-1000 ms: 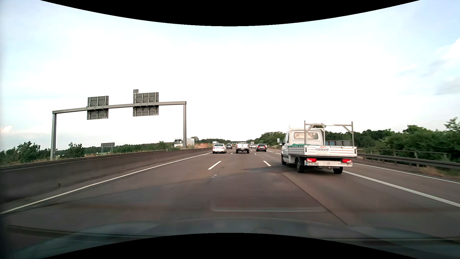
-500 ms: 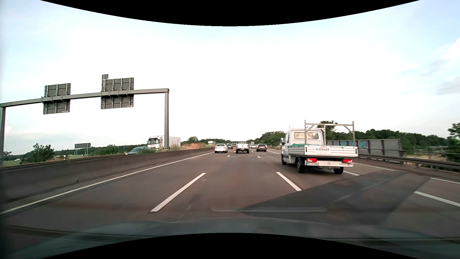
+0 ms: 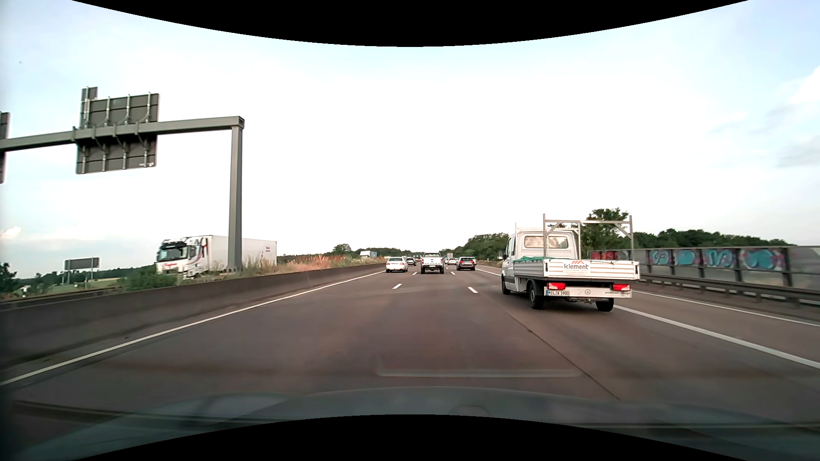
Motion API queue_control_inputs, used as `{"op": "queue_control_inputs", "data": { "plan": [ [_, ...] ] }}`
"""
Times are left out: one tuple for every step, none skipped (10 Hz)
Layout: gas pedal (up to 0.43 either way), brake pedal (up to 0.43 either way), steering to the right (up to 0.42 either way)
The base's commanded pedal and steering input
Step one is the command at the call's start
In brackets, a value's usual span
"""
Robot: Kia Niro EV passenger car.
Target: Follow the waypoints while adhering to traffic rules and regulations
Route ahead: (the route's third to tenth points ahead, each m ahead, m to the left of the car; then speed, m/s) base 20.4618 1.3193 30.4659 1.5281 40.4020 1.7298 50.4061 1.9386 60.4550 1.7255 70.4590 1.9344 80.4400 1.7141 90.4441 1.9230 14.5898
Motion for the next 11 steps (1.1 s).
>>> {"op": "queue_control_inputs", "data": {
  "plan": [
    [0.067, 0.0, -0.004],
    [0.067, 0.0, -0.004],
    [0.079, 0.0, -0.004],
    [0.079, 0.0, -0.004],
    [0.079, 0.0, -0.004],
    [0.087, 0.0, -0.004],
    [0.087, 0.0, -0.004],
    [0.098, 0.0, -0.004],
    [0.098, 0.0, -0.004],
    [0.098, 0.0, -0.004],
    [0.098, 0.0, -0.004]
  ]
}}
